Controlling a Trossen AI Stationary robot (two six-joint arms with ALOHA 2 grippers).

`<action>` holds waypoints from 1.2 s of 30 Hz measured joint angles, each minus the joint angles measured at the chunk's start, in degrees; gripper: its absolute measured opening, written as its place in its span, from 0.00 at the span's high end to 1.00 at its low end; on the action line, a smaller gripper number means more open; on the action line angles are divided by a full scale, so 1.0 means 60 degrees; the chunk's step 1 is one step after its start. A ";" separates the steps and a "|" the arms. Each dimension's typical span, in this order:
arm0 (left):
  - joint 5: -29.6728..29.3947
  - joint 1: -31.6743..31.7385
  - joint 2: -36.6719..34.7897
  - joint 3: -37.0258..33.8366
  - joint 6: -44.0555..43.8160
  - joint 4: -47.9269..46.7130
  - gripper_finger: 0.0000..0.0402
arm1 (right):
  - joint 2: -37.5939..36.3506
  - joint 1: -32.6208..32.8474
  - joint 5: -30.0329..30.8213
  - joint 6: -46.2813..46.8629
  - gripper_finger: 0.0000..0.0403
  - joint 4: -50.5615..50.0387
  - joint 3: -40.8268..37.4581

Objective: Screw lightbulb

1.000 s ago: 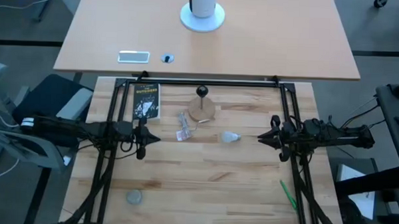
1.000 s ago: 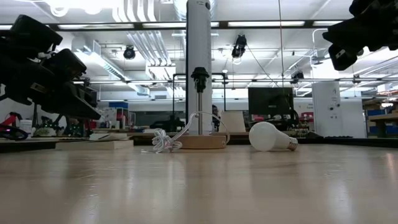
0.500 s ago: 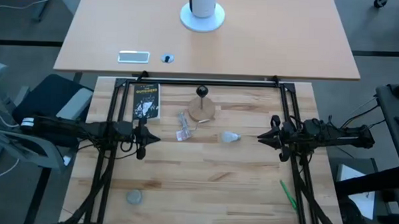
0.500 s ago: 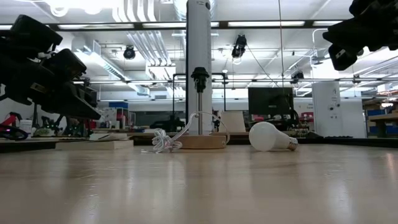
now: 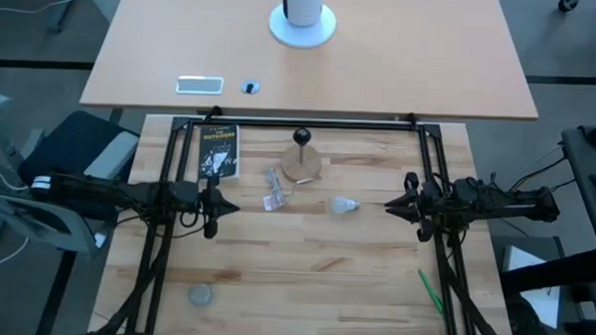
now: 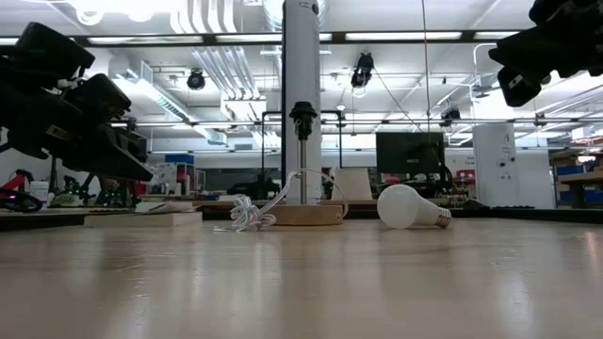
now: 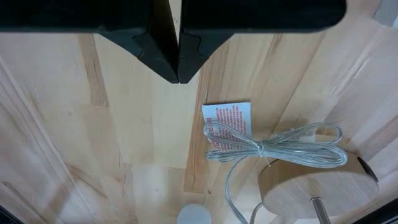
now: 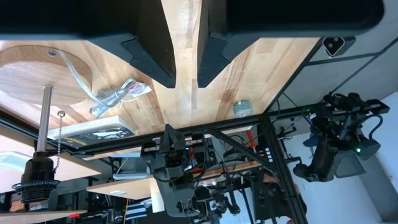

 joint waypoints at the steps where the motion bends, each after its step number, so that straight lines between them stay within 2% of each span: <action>1: 0.0004 0.0002 0.0000 0.0003 -0.0002 0.0000 1.00 | 0.0000 -0.0001 0.0000 0.0000 0.86 0.0000 -0.0002; 8: 0.0000 0.0002 0.0000 0.0000 0.0000 0.0002 1.00 | -0.0001 -0.0001 0.0003 0.0000 0.88 0.0000 0.0000; 21: 0.0002 0.0000 0.0000 0.0003 0.0029 -0.0006 1.00 | -0.0001 -0.0001 0.0000 0.0000 0.82 0.0000 -0.0001; 22: -0.0085 0.0006 -0.0001 0.0000 0.0454 -0.0101 1.00 | 0.0000 -0.0001 0.0002 0.0000 0.82 0.0000 -0.0001; 26: -0.1728 0.0068 0.0018 -0.0004 0.3926 -0.0340 1.00 | 0.0002 -0.0001 0.0000 0.0000 0.83 0.0062 -0.0003; 28: -0.2018 0.0064 0.0058 -0.0004 0.5058 -0.0321 1.00 | -0.0001 -0.0001 0.0003 0.0000 0.84 0.0144 0.0000; 32: -0.2442 0.0064 0.0077 0.0000 0.5414 -0.0303 1.00 | 0.0002 -0.0001 0.0002 -0.0054 0.86 0.0338 0.0000; 36: -0.3015 0.0075 0.0094 0.0000 0.5201 0.0154 1.00 | 0.0002 -0.0001 0.0000 -0.0822 0.88 0.0810 0.0000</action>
